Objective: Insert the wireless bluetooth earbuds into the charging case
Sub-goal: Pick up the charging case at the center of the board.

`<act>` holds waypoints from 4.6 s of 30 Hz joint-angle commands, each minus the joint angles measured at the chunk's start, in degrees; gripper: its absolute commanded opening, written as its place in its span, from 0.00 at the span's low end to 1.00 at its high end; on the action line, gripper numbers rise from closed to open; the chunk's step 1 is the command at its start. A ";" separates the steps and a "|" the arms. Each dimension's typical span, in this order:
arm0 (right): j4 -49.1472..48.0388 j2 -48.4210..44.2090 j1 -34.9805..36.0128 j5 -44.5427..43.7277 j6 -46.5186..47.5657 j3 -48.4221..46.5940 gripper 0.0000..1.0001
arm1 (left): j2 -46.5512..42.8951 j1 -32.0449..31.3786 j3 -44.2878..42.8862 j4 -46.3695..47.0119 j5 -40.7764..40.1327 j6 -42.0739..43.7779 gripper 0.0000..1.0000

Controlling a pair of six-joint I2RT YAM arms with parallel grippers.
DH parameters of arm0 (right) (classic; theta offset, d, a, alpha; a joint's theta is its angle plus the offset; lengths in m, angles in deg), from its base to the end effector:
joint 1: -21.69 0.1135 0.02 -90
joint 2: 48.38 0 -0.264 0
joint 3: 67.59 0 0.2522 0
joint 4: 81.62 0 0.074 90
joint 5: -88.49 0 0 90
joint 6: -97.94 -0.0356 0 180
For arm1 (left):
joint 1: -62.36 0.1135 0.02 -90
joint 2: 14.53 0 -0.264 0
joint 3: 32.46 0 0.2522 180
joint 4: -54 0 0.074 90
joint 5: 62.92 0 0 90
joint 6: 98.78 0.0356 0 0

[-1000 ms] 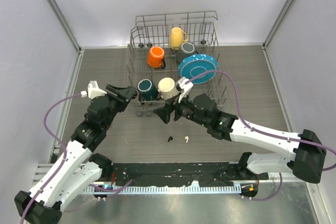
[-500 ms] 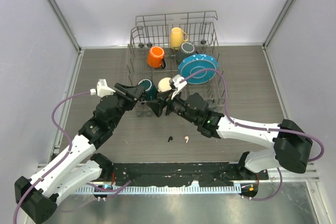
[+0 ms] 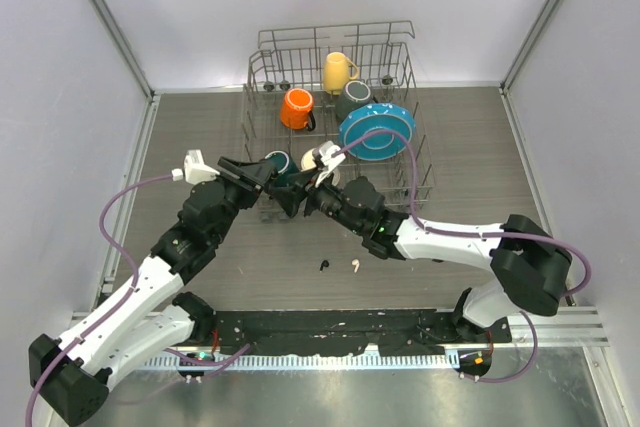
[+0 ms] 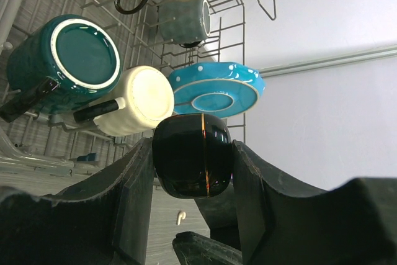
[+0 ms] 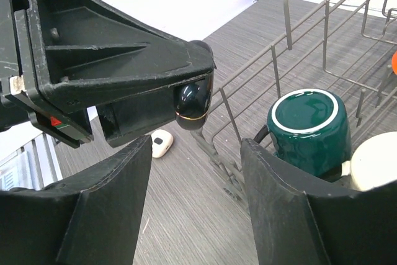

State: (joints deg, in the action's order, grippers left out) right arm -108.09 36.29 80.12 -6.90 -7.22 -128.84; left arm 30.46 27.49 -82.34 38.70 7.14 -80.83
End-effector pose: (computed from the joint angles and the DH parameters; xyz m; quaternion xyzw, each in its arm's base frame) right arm 0.1789 0.2847 0.2819 -0.2217 0.6514 0.4083 0.5998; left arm 0.1630 -0.0988 0.3022 -0.3463 0.6819 -0.4273 0.4822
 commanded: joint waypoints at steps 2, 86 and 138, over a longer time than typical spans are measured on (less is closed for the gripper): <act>-7.76 1.20 0.36 -0.94 0.39 -3.22 0.63 | -0.78 -0.28 0.61 4.44 -1.15 -0.72 0.00; 2.58 -10.12 -20.71 38.76 -23.95 -0.06 0.01 | -11.07 -0.28 6.85 18.75 16.13 36.00 1.00; 23.71 -18.48 -28.73 62.60 -12.53 -1.29 0.01 | 16.27 -0.11 5.09 58.93 57.47 26.00 0.35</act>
State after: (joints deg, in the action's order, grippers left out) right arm -81.70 17.38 51.56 55.37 -19.30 -130.23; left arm 46.42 27.51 -75.35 90.96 65.01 -53.40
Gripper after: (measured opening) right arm 0.344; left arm 0.399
